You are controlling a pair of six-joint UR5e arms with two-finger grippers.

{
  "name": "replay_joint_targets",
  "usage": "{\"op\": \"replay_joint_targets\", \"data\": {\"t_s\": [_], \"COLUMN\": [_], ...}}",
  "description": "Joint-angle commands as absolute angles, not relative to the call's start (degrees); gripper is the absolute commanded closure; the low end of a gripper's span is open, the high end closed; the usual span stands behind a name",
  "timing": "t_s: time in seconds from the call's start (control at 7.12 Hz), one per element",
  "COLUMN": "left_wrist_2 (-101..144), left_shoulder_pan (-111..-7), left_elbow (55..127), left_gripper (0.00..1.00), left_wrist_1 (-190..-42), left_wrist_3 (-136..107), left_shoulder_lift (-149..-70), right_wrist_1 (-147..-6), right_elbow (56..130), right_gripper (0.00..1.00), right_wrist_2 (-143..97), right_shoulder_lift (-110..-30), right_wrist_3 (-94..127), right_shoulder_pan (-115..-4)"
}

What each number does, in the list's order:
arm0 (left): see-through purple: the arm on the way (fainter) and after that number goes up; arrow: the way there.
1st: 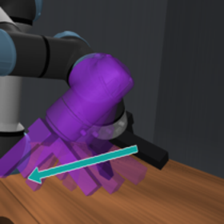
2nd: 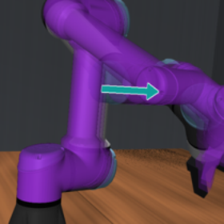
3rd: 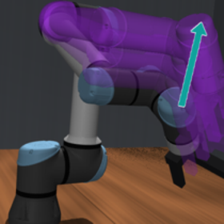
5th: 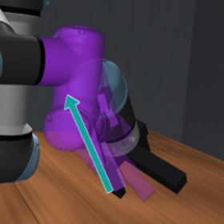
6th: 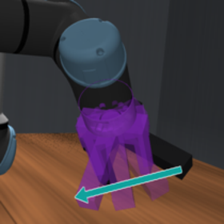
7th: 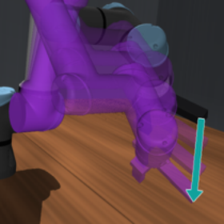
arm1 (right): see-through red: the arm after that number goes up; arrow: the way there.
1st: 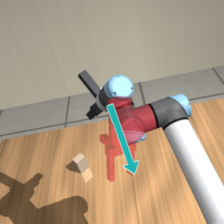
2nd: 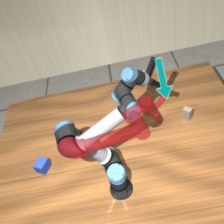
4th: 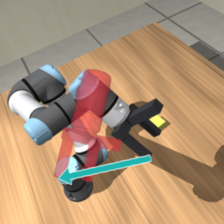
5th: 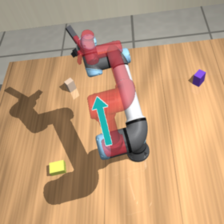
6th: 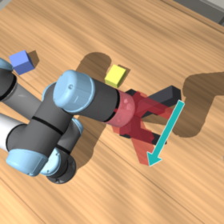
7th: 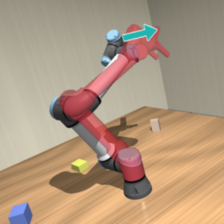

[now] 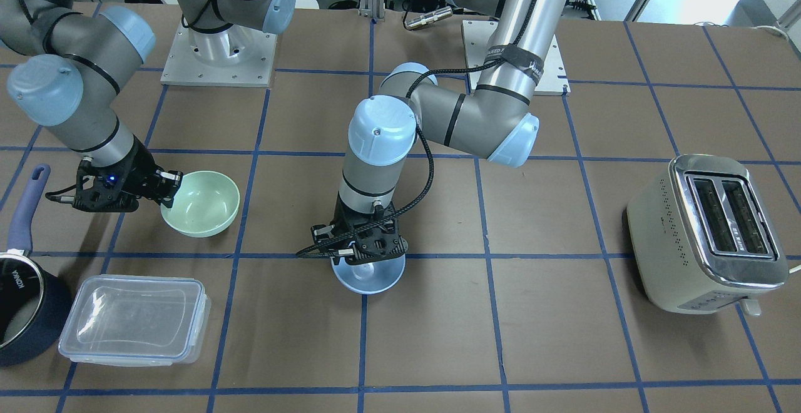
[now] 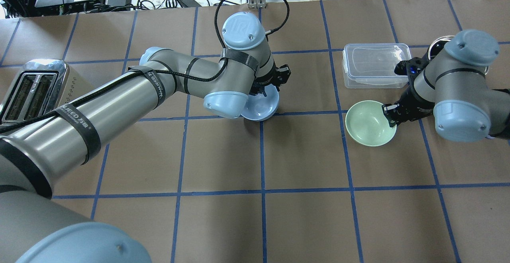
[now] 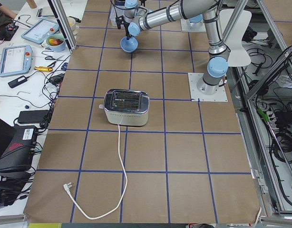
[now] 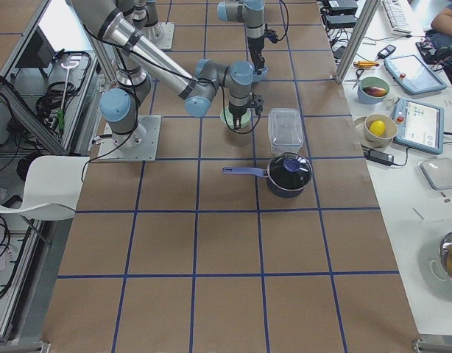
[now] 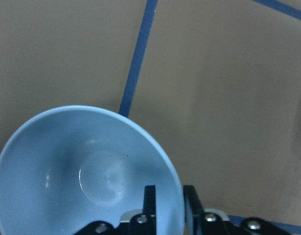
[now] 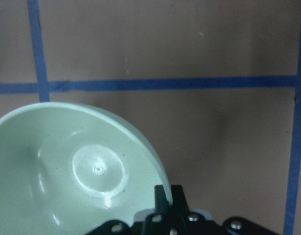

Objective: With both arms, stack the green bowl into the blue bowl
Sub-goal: 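Slide blue bowl toward center with left gripper while right grasps green bowl, then release blue bowl, raise left gripper while right carries green bowl over it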

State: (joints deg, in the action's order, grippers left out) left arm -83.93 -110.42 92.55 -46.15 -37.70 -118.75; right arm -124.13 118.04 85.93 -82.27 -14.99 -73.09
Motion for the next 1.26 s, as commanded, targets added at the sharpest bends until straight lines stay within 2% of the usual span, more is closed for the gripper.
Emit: {"op": "replay_joint_targets", "data": {"t_s": [0.0,0.28,0.56,0.84,1.12], "left_wrist_2": [-83.06,-83.5,-84.02,-89.16,-89.65], "left_shoulder_pan": [-104.27,-94.89,-89.22,-89.73,-89.74], "left_elbow": [92.29,91.84,91.93,92.11,91.76], "left_gripper": [0.0,0.0,0.0,0.0,0.0], "left_wrist_1": [-49.38,-65.68,-74.32,-76.79,-78.84], "left_wrist_3": [-32.37,-12.76,-0.32,-0.09,0.09], "left_shoulder_lift": [-113.94,-106.3,-100.14,-92.67,-90.44], "right_wrist_1": [-117.53,-117.77,-117.6,-117.77,-116.38], "right_elbow": [109.72,101.47,93.9,92.29,92.55], "right_gripper": [1.0,1.0,1.0,1.0,1.0], "right_wrist_2": [82.11,81.21,80.6,80.68,80.95], "right_shoulder_lift": [-80.43,-74.65,-67.88,-64.17,-63.46], "right_wrist_3": [-4.64,8.2,18.24,21.88,21.01], "right_shoulder_pan": [-77.84,-88.89,-98.39,-103.17,-103.18]}}
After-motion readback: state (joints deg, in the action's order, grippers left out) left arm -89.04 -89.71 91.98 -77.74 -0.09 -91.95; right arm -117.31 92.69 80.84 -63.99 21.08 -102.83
